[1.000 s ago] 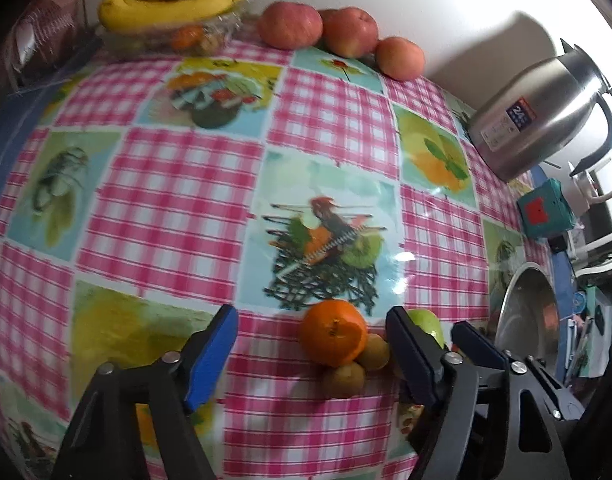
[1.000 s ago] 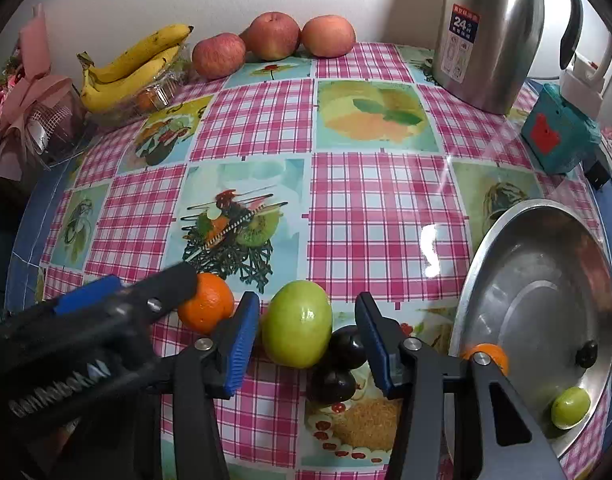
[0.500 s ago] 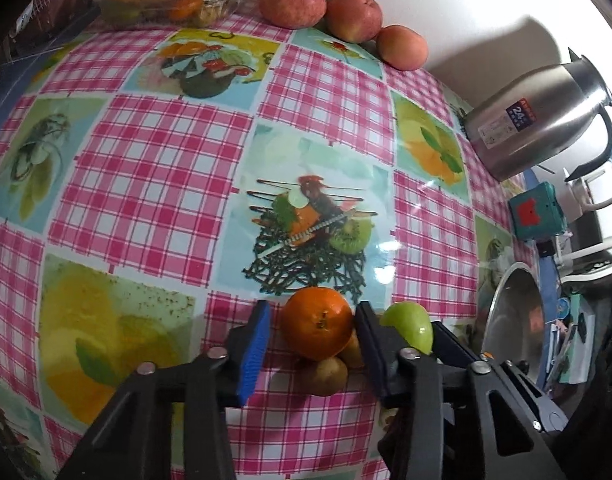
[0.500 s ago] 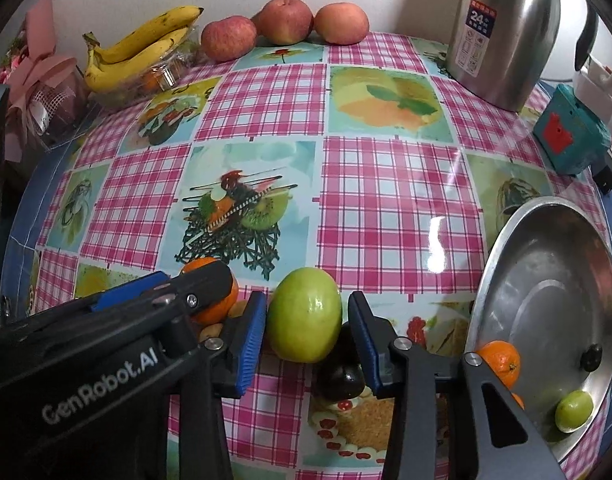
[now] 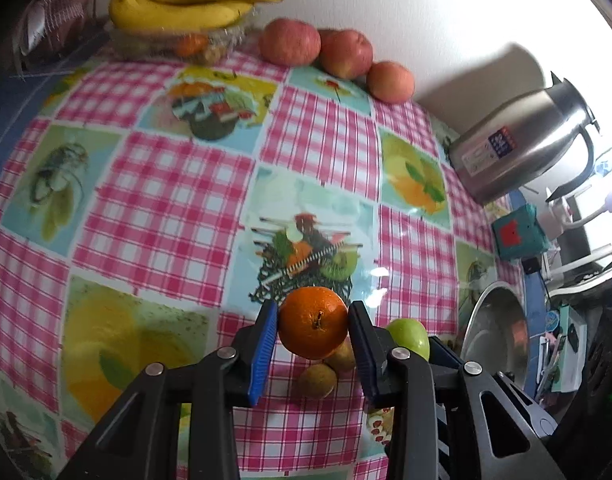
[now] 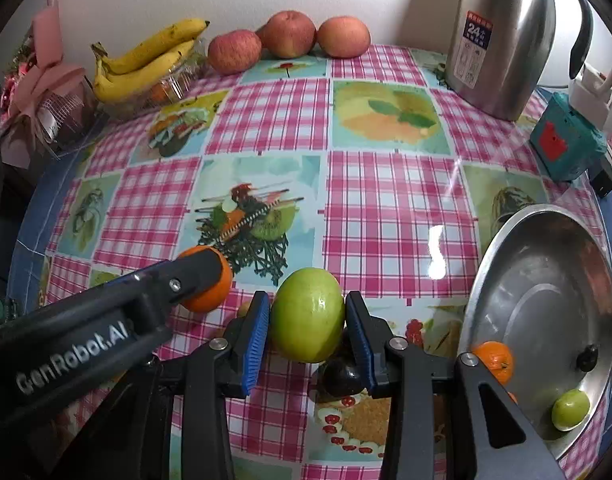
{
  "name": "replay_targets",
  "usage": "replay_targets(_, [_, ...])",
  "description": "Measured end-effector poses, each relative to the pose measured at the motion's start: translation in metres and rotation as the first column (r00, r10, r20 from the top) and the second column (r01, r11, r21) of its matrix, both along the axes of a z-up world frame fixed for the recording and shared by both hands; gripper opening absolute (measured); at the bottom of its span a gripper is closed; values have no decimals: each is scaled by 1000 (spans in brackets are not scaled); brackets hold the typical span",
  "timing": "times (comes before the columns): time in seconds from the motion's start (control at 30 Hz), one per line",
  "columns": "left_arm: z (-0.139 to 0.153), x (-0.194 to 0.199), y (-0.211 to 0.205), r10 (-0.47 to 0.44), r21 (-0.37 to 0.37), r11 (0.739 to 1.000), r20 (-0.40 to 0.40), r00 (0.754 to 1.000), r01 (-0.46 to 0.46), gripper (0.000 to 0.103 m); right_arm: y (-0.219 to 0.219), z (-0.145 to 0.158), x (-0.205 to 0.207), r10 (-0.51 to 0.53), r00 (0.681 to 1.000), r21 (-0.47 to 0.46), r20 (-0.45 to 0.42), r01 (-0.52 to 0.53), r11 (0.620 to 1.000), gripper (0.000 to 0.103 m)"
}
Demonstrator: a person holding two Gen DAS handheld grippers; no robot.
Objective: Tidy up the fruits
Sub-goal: 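Lift and carry the pear and tangerine over the steel bowl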
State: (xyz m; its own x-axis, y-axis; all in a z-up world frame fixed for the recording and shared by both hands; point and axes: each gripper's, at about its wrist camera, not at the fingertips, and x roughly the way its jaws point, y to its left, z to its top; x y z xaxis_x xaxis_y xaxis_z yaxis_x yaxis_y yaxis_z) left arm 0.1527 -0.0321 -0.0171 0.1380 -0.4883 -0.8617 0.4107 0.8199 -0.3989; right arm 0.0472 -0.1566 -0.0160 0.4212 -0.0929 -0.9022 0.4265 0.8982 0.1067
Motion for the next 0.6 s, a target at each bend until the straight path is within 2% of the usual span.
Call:
replay_targets(0.2, [18, 0, 11, 24, -8, 1000, 41, 999, -24, 39, 2, 16, -6, -1, 999, -2, 34, 1, 1000, 41])
replay_targets(0.6, [29, -10, 21, 42, 28, 999, 78, 996, -44, 39, -2, 29, -31, -62, 997, 29, 37, 61, 998, 40])
